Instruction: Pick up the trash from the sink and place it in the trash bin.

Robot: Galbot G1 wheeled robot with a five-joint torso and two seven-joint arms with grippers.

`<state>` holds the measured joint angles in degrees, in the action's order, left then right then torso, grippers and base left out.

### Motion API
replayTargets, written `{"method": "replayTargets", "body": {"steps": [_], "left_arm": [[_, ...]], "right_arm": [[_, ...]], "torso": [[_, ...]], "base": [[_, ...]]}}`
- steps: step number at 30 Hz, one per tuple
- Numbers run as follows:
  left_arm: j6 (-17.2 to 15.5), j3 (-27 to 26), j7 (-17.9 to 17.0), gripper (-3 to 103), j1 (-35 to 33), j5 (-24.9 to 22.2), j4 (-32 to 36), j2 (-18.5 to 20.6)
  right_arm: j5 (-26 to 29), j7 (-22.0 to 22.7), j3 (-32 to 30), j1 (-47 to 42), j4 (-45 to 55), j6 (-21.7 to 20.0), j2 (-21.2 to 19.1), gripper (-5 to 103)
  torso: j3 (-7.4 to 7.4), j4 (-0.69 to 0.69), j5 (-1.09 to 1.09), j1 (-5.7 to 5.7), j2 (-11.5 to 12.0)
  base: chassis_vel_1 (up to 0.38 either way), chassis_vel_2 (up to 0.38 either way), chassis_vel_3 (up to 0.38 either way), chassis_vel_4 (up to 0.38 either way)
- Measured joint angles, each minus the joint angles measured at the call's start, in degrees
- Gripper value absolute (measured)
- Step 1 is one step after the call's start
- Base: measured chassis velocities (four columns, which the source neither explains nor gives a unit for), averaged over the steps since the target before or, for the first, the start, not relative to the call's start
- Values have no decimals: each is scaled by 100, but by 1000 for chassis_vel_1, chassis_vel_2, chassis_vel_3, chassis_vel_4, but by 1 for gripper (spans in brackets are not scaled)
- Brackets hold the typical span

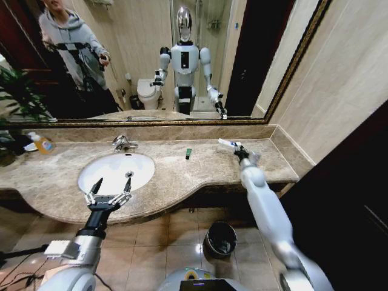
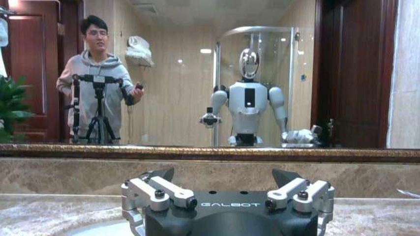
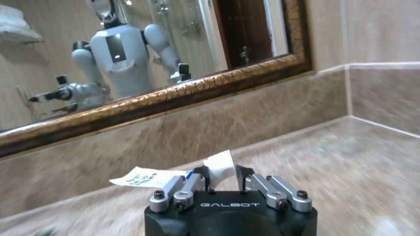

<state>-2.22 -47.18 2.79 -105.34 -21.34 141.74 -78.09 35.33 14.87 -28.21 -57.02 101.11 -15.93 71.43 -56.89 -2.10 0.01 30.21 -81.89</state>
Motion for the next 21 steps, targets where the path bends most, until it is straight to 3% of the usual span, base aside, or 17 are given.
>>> {"method": "replayTargets", "body": {"steps": [1,5,8,11,13,21], "left_arm": [[0,0,0,100,0,0,0,0],[0,1,1,100,0,0,0,0],[0,1,1,100,1,0,0,0],[0,0,1,100,0,0,0,0],[0,0,1,100,0,0,0,0],[0,1,1,100,0,0,0,0]], "right_arm": [[0,0,0,0,0,0,0,26],[-36,-84,-470,-1499,1297,6,65,26],[-193,-264,-657,-2190,1706,71,229,26],[-419,-416,-655,-2525,1790,151,379,26],[-555,-510,-597,-2679,1750,234,459,26],[-970,-844,-618,-3624,1654,618,1102,26]], "torso": [[0,0,0,0,0],[1,-1,0,0,0],[1,1,-1,0,0],[1,2,-1,-1,-1],[0,-6,-1,0,0],[0,-1,-2,0,-1]], "base": [[0,0,0,0],[0,0,0,0],[0,0,0,0],[0,0,0,0],[0,0,0,0],[0,0,0,0]]}}
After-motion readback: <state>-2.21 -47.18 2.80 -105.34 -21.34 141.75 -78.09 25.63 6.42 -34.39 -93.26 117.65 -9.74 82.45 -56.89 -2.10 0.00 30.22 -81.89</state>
